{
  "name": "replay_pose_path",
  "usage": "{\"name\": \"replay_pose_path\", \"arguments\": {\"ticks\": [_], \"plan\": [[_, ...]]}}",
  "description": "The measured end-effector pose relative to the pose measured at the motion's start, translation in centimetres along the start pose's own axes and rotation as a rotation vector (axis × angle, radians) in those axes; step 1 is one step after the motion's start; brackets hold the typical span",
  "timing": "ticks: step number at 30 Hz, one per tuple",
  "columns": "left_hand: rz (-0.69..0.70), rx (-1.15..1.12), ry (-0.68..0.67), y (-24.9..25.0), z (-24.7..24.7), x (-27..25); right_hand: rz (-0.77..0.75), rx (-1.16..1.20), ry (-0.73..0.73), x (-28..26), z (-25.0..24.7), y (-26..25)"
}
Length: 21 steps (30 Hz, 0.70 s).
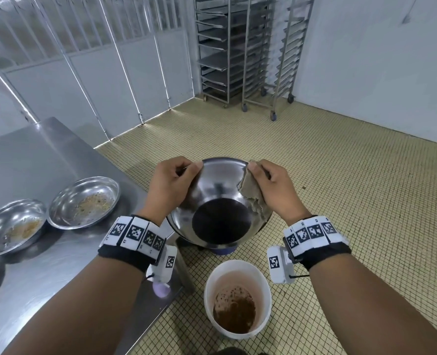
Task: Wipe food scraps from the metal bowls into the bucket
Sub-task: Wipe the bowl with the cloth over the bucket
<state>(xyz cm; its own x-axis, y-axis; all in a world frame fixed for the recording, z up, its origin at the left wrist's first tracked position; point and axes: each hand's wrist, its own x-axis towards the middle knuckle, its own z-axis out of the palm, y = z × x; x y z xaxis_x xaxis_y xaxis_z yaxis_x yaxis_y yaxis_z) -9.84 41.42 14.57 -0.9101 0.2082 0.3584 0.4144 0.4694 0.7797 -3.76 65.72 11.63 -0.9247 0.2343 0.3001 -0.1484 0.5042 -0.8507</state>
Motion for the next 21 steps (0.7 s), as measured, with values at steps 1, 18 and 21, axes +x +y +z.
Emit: {"name": "replay_pose_path", "arguments": {"ticks": [1,18,21], "plan": [[-0.044,-0.075,0.041,-0.1,-0.2,-0.1,0.037,0.060,0.027,-0.2,0.0,0.4],[-0.075,-0.197,0.122,-0.7,-0.1,-0.4,0.160,0.171,0.091,-0.5,0.3,1.0],[-0.043,-0.145,0.083,-0.7,0.3,-0.5,0.078,0.064,0.086,0.2,0.1,-0.2]]}}
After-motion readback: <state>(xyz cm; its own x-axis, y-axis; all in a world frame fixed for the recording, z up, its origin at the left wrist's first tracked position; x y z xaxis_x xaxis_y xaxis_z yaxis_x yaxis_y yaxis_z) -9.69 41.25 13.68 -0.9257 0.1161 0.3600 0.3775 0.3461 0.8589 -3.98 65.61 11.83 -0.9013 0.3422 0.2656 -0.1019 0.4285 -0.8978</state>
